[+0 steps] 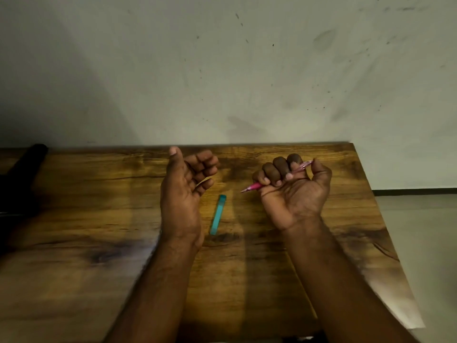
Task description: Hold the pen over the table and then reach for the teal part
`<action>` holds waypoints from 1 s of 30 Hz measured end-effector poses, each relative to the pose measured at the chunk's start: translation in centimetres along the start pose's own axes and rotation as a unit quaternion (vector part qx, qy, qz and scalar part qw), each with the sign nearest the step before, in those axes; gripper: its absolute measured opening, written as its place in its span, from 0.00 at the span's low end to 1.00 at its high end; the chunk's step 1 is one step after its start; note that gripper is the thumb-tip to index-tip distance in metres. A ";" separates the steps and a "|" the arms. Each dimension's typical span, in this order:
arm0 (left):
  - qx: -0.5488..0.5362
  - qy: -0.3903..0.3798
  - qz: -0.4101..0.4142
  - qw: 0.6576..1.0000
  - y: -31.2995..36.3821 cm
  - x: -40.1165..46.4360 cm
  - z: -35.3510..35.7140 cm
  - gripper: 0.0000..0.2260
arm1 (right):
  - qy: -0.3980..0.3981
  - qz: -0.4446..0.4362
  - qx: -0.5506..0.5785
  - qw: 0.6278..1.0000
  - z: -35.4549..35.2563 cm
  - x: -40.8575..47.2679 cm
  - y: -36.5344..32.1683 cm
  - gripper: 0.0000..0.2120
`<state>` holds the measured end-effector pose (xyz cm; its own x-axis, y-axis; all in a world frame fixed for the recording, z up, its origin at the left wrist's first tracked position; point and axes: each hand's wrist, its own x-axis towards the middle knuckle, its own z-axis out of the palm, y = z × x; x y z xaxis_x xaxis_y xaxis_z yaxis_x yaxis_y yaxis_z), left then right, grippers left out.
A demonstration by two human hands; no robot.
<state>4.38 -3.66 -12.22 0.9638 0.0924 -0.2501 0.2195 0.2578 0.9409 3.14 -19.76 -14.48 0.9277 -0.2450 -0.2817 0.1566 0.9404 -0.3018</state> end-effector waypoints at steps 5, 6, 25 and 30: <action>-0.004 -0.007 -0.004 1.000 -0.1 0.4 -0.4 0.27 | 0.009 0.002 0.001 1.000 -0.5 0.7 -0.4 0.22; -0.006 -0.008 -0.006 1.000 0.0 0.5 -0.4 0.27 | 0.013 -0.001 -0.001 1.000 -0.5 0.7 -0.5 0.21; 0.002 -0.032 -0.026 0.999 0.2 0.9 -0.9 0.27 | 0.008 -0.008 -0.011 1.000 -0.5 0.6 0.4 0.18; 0.008 -0.047 -0.032 0.998 0.0 0.8 -0.7 0.27 | 0.007 -0.005 -0.017 1.000 -0.6 0.6 0.5 0.18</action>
<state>5.03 -2.92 -12.59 0.9573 -0.0148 -0.2886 0.2833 0.2452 0.9272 3.56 -19.56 -15.34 0.9212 -0.2582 -0.2911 0.1544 0.9292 -0.3358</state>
